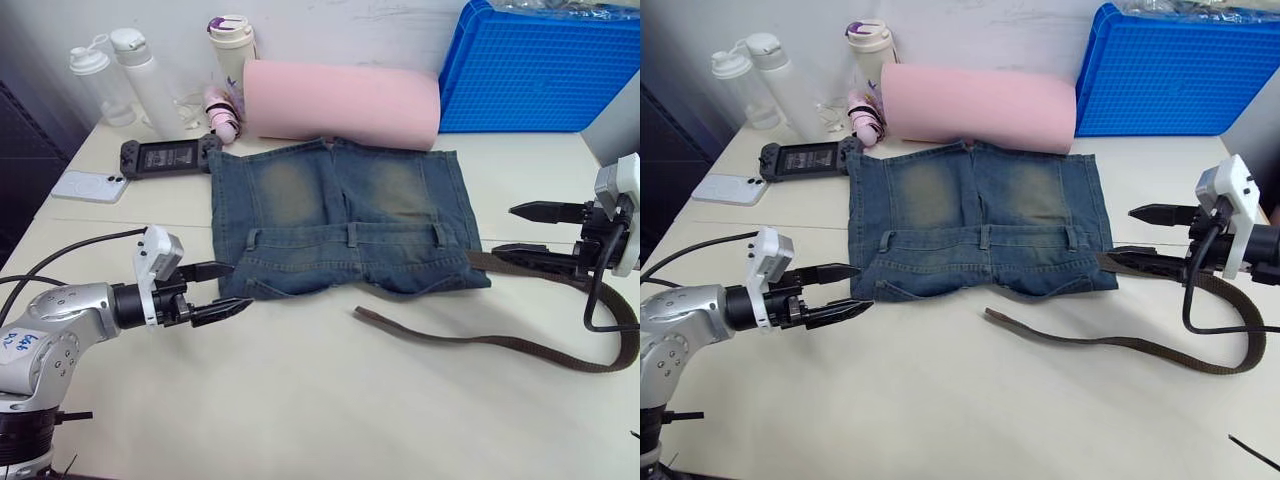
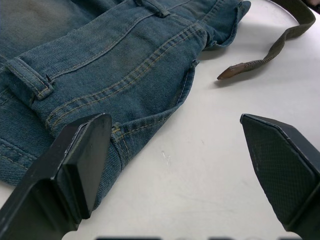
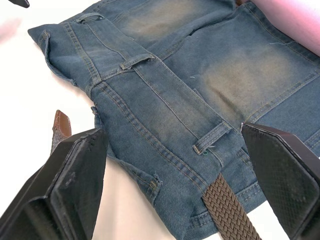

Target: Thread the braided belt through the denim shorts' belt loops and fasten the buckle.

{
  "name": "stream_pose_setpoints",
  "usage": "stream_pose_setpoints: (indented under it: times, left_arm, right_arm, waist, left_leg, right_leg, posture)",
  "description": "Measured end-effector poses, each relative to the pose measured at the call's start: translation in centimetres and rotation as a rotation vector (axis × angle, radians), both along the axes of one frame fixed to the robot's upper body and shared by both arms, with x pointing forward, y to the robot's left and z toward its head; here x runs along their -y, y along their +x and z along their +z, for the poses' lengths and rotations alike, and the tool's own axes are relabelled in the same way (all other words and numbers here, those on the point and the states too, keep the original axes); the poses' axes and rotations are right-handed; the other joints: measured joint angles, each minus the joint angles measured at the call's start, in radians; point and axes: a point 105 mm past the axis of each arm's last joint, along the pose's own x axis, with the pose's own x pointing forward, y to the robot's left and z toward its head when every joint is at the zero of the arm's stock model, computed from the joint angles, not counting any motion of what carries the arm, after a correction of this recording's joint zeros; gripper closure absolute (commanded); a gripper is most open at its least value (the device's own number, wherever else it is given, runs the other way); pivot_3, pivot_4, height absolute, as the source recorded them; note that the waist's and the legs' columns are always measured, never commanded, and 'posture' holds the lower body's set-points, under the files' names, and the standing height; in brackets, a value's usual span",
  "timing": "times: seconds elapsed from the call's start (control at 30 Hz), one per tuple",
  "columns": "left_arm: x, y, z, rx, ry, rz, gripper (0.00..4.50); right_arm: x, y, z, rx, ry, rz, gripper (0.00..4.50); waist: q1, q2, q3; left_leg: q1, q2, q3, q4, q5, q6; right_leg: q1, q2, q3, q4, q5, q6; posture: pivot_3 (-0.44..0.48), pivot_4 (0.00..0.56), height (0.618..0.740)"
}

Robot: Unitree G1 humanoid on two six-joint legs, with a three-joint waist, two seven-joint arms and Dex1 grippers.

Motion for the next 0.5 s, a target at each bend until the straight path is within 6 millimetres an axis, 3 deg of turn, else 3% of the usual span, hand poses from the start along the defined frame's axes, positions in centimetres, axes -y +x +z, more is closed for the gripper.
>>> stream_pose_setpoints:
  times: [0.27,0.5]
  left_arm:
    - [-0.5,-0.1,0.9,0.008,-0.035,0.016,0.02]
    - [0.2,-0.4,1.9,0.025,-0.088,-0.05,0.02]
  right_arm:
    - [-0.5,0.2,0.0,0.009,-0.014,0.025,0.0]
    - [-0.7,0.2,0.0,0.026,-0.043,0.034,0.0]
  waist:
    - [-0.003,0.0,0.0]
    - [-0.003,0.0,0.0]
  left_leg:
    - [0.0,0.001,0.0,0.0,0.0,0.0]
    - [0.0,0.0,0.0,0.0,0.0,0.0]
  right_leg:
    - [0.0,0.0,0.0,0.0,0.0,0.0]
    - [0.0,0.0,0.0,0.0,0.0,0.0]
  posture:
    - [0.0,0.15,0.74]
    - [0.0,0.15,0.74]
